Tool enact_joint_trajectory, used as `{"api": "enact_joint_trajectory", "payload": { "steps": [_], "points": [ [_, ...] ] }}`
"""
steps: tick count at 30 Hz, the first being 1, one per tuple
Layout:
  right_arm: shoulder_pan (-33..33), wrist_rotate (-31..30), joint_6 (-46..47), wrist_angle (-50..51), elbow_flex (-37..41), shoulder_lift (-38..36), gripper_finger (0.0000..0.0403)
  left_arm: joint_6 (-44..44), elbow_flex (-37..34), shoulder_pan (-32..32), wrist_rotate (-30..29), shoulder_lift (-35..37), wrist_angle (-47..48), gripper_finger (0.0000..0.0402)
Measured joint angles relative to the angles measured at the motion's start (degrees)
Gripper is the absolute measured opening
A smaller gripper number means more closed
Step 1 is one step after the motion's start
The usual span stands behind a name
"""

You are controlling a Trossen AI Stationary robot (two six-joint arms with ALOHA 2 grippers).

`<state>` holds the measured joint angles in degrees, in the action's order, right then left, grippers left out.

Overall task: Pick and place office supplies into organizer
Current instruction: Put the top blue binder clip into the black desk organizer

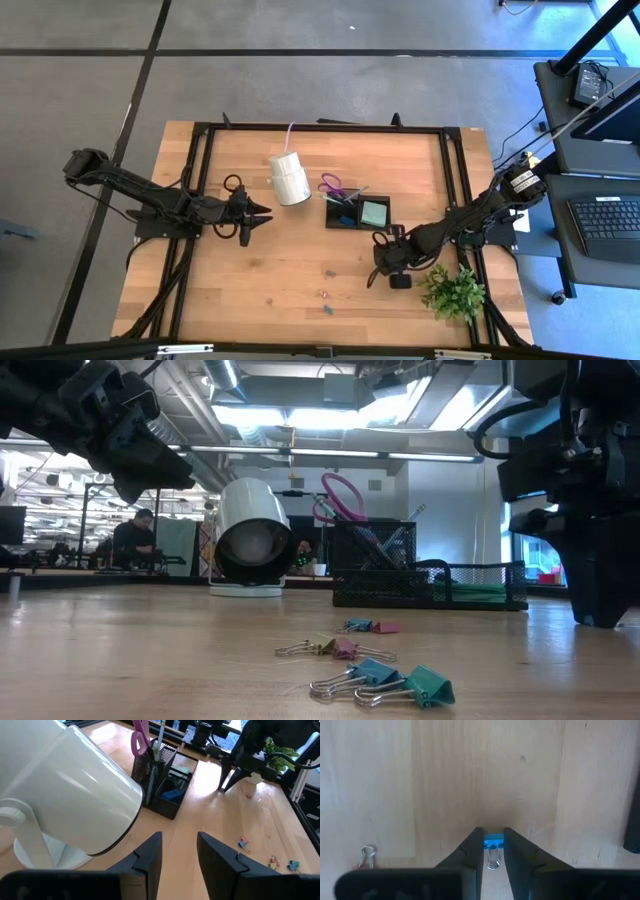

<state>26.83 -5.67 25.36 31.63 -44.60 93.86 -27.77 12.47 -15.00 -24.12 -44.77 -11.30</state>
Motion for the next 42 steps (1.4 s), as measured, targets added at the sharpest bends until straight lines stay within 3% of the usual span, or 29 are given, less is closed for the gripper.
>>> {"api": "enact_joint_trajectory", "payload": {
  "steps": [6, 17, 32, 42],
  "points": [
    [-0.18, -0.31, -0.08, 7.48, -4.95, 0.66, 0.0063, 0.00, 0.00, 0.00, -0.02, 0.00, 1.27, 0.0116],
    [-4.93, -14.47, -2.15, 10.69, -17.52, 0.26, 0.0064, -0.02, 0.00, 0.00, -0.26, 0.00, 1.25, 0.0116],
    [-16.59, -14.01, -17.94, -4.85, -17.62, 0.33, 0.0067, -0.03, 0.00, 0.00, -0.24, 0.00, 1.25, 0.0116],
    [-18.95, -11.15, -22.24, -7.09, -17.64, 4.72, 0.0068, -0.02, 0.00, 0.00, -0.24, 0.00, 1.27, 0.0116]
  ]
}}
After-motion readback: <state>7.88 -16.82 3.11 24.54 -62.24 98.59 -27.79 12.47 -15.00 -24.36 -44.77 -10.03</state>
